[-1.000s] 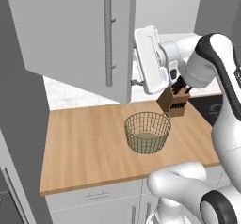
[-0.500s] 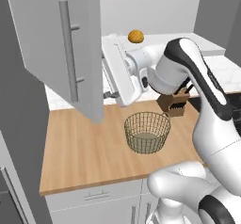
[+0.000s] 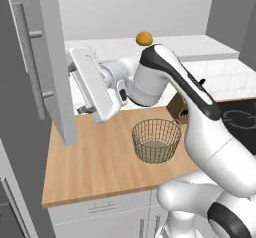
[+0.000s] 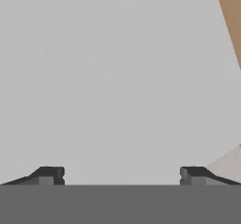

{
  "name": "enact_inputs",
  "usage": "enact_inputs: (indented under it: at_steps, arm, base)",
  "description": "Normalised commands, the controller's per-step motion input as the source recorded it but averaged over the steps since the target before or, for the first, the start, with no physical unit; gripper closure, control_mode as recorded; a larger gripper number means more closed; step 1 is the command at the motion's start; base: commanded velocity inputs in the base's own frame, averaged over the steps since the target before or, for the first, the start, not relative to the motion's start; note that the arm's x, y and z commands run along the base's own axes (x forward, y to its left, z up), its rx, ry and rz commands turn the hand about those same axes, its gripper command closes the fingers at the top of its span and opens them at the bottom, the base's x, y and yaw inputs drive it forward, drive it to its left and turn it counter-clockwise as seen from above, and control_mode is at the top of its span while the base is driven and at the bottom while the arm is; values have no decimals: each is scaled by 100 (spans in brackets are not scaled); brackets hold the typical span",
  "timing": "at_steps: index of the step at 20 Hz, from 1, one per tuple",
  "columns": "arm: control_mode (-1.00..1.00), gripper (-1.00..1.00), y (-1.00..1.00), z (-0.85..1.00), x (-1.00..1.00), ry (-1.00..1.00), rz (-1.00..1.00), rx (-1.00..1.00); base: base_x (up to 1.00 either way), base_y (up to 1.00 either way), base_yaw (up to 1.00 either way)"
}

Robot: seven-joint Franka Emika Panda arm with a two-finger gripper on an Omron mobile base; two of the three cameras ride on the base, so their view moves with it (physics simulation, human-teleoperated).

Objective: Open the cabinet, pick up the bread from the cabinet and place it in the basket. Then move the basket to the dining counter.

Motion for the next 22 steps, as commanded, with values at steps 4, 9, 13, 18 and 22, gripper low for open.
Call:
enact_inputs:
  at_steps: [4,9,13,18,22]
  arm:
    - [-100,-100,29,-12,0,6,1,0]
    - [-100,-100,11,-17,1,9,0,-4]
    - [-100,-100,-56,-22,6,-3,-4,-4]
    - [-100,-100,-100,-6,8,-11,-3,0]
    - [-100,-100,-96,-11,4,-42,0,-14]
  base:
    - [0,0,0]
    - [0,0,0]
    - [0,0,0]
    - [0,0,0]
    - [0,0,0]
